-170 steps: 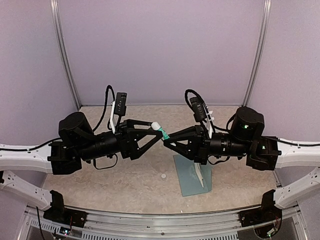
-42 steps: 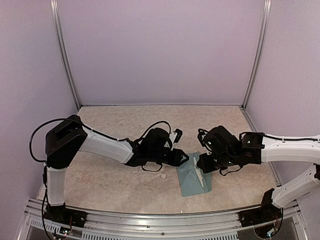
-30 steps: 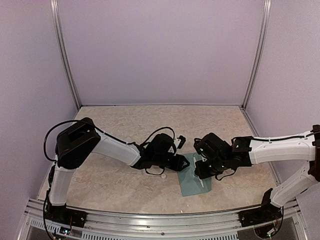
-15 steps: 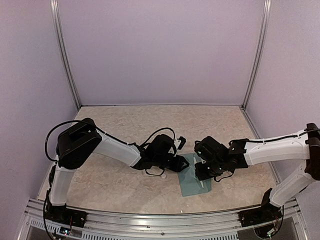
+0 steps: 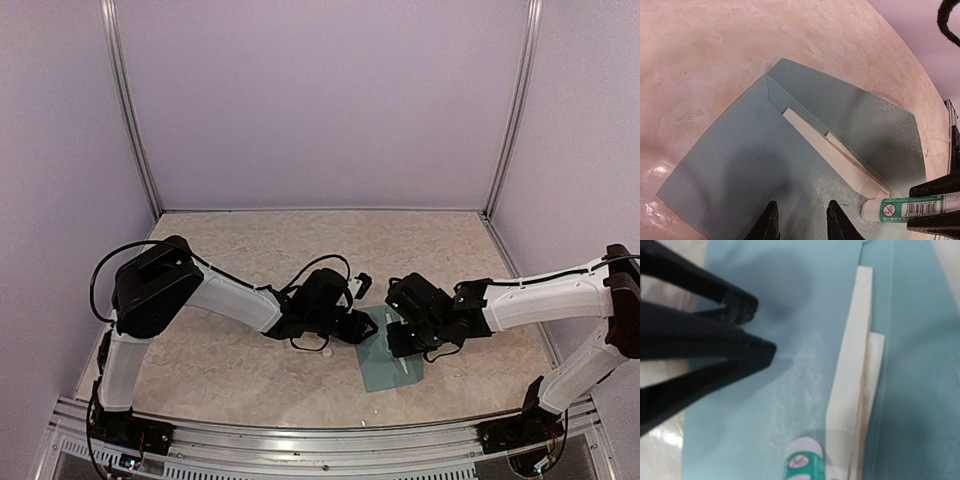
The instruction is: Place the letter into the envelope and seal it
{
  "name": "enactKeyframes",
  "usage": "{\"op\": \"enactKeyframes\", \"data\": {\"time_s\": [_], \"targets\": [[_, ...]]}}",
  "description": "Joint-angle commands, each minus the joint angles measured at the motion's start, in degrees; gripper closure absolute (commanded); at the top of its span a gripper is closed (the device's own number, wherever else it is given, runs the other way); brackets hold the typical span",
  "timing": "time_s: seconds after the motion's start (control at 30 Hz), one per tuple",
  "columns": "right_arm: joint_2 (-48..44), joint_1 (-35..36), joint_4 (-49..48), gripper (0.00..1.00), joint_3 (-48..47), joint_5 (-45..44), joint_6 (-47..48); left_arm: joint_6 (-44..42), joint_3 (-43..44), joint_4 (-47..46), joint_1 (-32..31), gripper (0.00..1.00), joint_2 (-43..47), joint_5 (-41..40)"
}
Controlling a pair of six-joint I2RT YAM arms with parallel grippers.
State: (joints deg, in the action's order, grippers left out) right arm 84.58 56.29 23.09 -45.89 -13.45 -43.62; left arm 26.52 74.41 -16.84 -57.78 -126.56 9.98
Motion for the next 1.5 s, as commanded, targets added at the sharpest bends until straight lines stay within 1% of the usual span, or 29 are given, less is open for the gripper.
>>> {"op": "enactKeyframes", "data": {"time_s": [0.0,0.57,0.73,0.93,1.07,1.2,1.47], "targets": [[2.2,-1.1,-1.1,1.00,0.1,-3.2,-0.1,-0.8,-0.1,3.5,0.3,0.69,-1.3,-0.6],[6.7,-3.5,-4.4,1.00,-3.4,-4.9,4.8,-0.8,-0.1,4.0,0.4,0.70,-1.2,-0.7],[3.5,-3.5,-1.4,1.00,-5.1,-4.8,4.6,0.3,-0.2,4.0,0.5,0.70,-0.9,-1.4],[-5.4,-2.8,1.2,1.00,-2.8,-2.5,2.1,1.5,-0.5,4.0,0.7,0.70,-0.9,-2.4],[-8.8,-1.4,3.2,1.00,-1.0,-1.0,-0.3,1.8,-0.5,3.9,0.8,0.70,-0.9,-2.3],[-8.6,0.2,4.6,1.00,0.3,-0.7,-2.1,1.9,-0.4,3.9,0.9,0.70,-0.9,-2.3],[-4.6,2.0,2.8,1.00,0.2,-0.5,-1.8,2.0,-0.2,4.0,1.0,0.70,-1.0,-2.1]]}}
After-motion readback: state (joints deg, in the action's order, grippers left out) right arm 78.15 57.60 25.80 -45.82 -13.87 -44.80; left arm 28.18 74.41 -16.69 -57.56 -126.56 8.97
